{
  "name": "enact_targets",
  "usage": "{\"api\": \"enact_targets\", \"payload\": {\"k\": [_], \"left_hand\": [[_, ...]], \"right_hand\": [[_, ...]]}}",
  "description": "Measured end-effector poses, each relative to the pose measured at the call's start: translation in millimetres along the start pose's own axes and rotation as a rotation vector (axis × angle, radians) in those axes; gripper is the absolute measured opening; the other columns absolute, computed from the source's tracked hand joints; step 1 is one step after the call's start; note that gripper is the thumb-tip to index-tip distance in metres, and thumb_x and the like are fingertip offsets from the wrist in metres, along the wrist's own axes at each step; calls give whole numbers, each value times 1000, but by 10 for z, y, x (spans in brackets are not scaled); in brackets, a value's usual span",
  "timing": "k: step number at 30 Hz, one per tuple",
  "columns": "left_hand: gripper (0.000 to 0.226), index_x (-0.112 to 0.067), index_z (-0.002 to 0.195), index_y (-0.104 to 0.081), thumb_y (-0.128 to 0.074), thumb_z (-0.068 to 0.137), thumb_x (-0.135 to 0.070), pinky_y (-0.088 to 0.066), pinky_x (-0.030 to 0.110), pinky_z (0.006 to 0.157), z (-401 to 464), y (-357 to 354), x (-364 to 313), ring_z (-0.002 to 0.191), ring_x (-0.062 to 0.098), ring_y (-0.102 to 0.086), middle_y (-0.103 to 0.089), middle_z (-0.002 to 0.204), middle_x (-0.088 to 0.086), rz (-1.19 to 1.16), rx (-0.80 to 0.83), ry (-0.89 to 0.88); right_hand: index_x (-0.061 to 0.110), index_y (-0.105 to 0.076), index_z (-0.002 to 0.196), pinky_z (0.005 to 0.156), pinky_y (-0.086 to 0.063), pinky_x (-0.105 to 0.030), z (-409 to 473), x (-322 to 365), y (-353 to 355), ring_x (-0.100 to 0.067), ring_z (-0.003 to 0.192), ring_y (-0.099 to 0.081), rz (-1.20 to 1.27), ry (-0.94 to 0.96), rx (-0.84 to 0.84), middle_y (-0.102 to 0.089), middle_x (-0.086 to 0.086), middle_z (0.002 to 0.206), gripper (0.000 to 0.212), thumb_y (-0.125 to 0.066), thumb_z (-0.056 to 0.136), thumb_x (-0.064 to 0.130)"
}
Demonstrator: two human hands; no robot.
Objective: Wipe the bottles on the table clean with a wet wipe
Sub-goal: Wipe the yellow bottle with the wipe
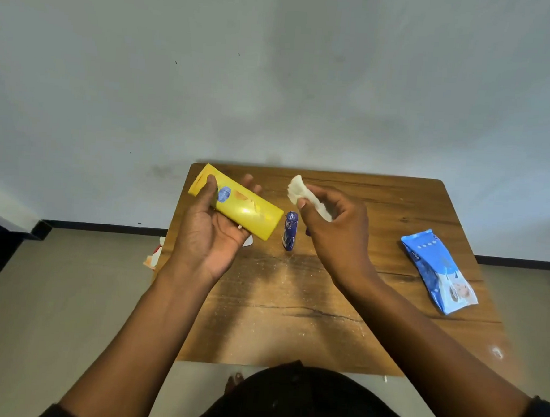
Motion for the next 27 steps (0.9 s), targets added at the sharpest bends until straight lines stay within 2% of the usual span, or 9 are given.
{"api": "enact_targets", "payload": {"k": [3,7,10,12,15,19,21,24,27], "left_hand": [[41,-8,126,-62,-49,107,-42,-57,54,94,-8,-6,127,113,31,-71,-75,116,12,27,-5,53],[49,-8,115,-63,-42,106,-52,-47,57,107,-28,-67,178,111,36,-68,-71,112,16,-2,34,79],[49,-12,115,-62,-42,105,-55,-44,58,110,-2,-18,138,119,39,-61,-67,116,18,26,7,48],[51,-12,115,-63,-41,105,-57,-50,54,101,-25,20,151,115,38,-64,-69,114,19,105,-16,45],[63,-10,109,-68,-37,103,-65,-52,45,87,-141,-29,309,95,29,-70,-71,102,17,248,26,91],[70,-12,132,-68,-29,105,-65,-51,47,103,-239,-155,518,117,29,-70,-73,123,16,357,93,125],[68,-13,137,-65,-28,107,-61,-55,43,99,-226,-173,496,116,27,-71,-73,124,15,380,76,114],[70,-10,128,-68,-26,106,-62,-58,40,87,-164,-154,362,100,26,-74,-75,114,16,382,61,91],[70,-12,121,-66,-24,104,-66,-58,41,81,-126,-123,195,91,31,-72,-74,103,19,389,38,51]], "right_hand": [[27,-75,127,89,-54,-30,-41,206,-208,-5,102,-66,-182,257,86,-72,19,108,32,-66,99,12],[9,-74,127,83,-51,-43,-308,206,-457,-29,104,-61,-454,602,141,-65,-12,116,33,-65,95,4],[11,-73,127,76,-47,-45,-537,99,-484,-30,100,-59,-652,785,178,-65,-13,115,34,-66,94,8],[11,-75,122,73,-49,-44,-589,45,-483,-28,95,-60,-624,798,217,-68,-10,109,28,-67,95,9],[7,-79,110,74,-52,-37,-521,161,-453,-28,87,-65,-519,793,178,-70,-10,98,19,-76,92,5],[6,-80,105,69,-49,-37,-261,426,-351,-27,85,-65,-459,715,35,-68,-10,92,21,-77,86,-2],[7,-81,106,71,-50,-37,-175,477,-329,-27,87,-66,-458,697,20,-69,-10,95,23,-75,86,-1],[7,-80,105,73,-48,-34,-284,461,-350,-27,88,-65,-471,749,80,-68,-11,96,19,-77,88,2],[8,-79,105,76,-45,-28,-602,273,-409,-25,89,-63,-517,788,236,-66,-10,99,16,-77,90,4]]}}
Point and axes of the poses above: each hand's wrist, its own z-axis towards the middle knuckle, its own y-axis out of the back of the hand, x = y × z, the point moved 8 cm from there along z, towards the middle knuckle
